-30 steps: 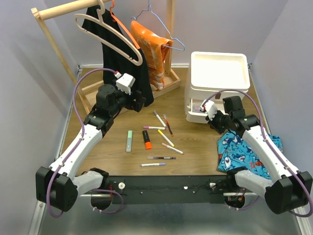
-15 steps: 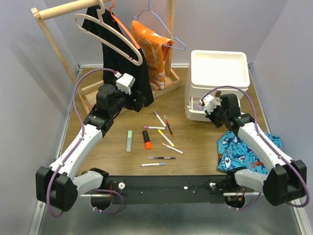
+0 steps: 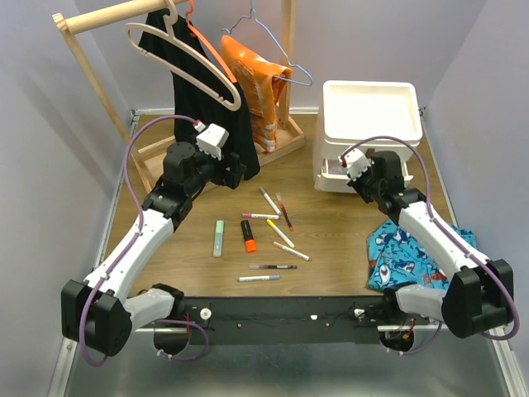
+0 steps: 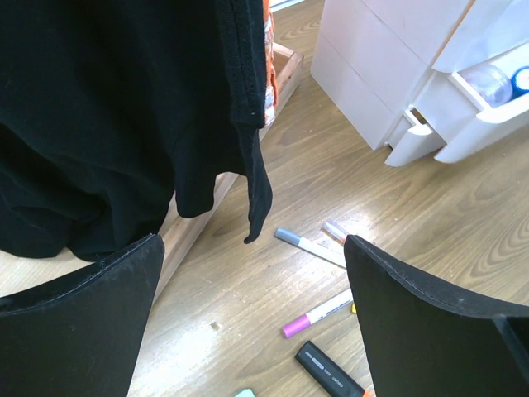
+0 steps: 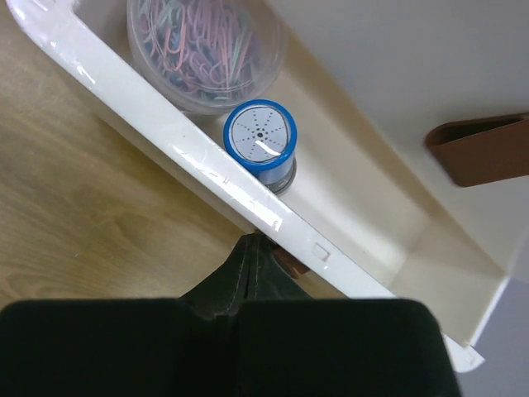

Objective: Sort the stationery into containers
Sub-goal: Close the drawer in the storage box.

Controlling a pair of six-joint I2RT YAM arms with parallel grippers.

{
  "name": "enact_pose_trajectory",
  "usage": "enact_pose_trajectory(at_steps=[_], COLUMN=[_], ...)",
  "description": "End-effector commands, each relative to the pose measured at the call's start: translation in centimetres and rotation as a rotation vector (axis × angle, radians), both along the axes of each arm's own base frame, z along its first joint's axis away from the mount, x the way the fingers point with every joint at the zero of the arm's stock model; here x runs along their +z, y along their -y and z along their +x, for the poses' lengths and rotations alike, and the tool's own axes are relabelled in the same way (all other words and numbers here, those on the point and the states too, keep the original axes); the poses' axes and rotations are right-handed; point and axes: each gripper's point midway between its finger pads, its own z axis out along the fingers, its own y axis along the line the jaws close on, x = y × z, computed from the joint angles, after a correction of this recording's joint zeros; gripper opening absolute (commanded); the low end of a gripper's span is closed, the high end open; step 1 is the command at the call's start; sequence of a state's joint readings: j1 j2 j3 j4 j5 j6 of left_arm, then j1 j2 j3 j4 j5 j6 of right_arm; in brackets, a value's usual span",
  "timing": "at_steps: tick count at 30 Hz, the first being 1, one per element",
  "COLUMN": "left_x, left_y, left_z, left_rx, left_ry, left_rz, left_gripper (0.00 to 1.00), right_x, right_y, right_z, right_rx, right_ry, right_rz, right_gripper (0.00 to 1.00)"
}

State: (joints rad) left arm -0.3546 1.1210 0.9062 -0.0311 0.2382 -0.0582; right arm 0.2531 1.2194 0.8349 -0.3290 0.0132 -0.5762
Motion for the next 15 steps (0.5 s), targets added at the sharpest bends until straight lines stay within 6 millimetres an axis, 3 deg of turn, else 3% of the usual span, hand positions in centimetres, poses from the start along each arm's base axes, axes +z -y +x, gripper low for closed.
enact_pose_trajectory(at_steps=[1,15], left_x=[0.1,-0.1], left_y=[0.2,0.2], left_z=[0.2,0.2], left_rx=[-0.009,-0.006], left_ry=[0.006,-0.001], left_rz=[-0.017,-0.014], left_gripper=[0.99,0.99], right_x=[4.0,3.6], right_y=[0.5,-0.3], right_z=[3.9,6.9], right_rx=[-0.060,-0.058], right_ry=[0.183,0.243], right_rz=[0.003,0.022], right_gripper=[0.01,0.01])
